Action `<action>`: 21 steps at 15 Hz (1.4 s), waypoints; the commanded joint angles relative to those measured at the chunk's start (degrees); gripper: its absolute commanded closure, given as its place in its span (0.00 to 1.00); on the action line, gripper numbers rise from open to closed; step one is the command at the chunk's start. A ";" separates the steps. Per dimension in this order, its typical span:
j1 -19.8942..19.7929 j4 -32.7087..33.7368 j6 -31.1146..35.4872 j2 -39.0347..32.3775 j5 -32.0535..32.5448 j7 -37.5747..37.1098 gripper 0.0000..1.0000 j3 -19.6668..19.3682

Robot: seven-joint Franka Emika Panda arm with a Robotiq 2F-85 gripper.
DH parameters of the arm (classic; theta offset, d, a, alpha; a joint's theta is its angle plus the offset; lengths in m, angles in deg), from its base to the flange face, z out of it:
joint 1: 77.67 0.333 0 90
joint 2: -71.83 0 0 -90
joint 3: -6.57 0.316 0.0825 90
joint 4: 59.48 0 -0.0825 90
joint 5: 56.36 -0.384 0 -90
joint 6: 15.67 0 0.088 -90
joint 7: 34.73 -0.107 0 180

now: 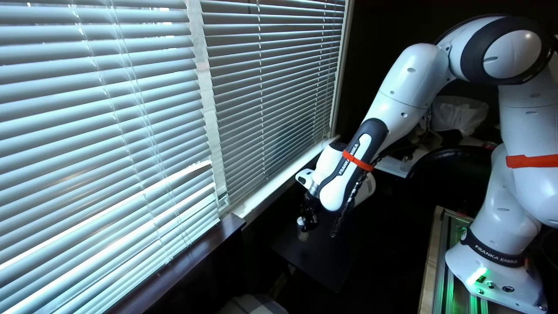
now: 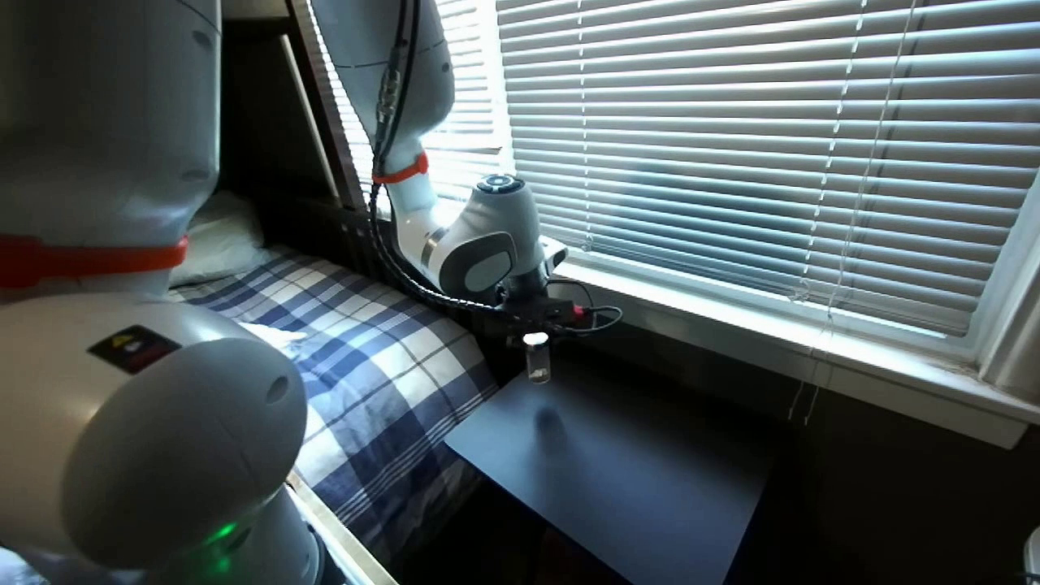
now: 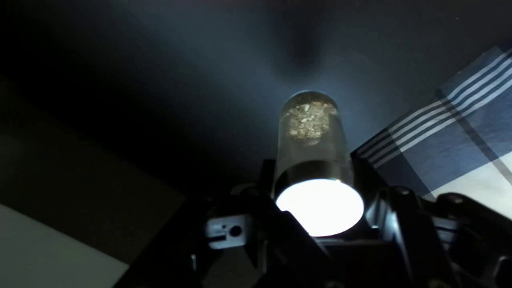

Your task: Put the bottle to the left

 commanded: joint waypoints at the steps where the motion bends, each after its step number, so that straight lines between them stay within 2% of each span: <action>1: -4.21 1.95 3.23 -4.15 0.04 2.25 0.75 3.08; 7: -7.14 3.39 11.81 -8.83 1.60 3.07 0.75 5.99; 14: -13.67 4.55 16.81 -13.20 6.33 2.67 0.75 11.80; 15: -14.75 4.64 17.01 -13.67 7.18 2.57 0.36 12.62; 16: -12.70 3.73 16.72 -13.28 16.89 -6.66 0.24 8.74; 19: -12.79 2.66 17.14 -12.63 27.37 -14.50 0.02 5.93; 21: -12.62 0.90 16.49 -10.60 32.35 -18.93 0.00 3.63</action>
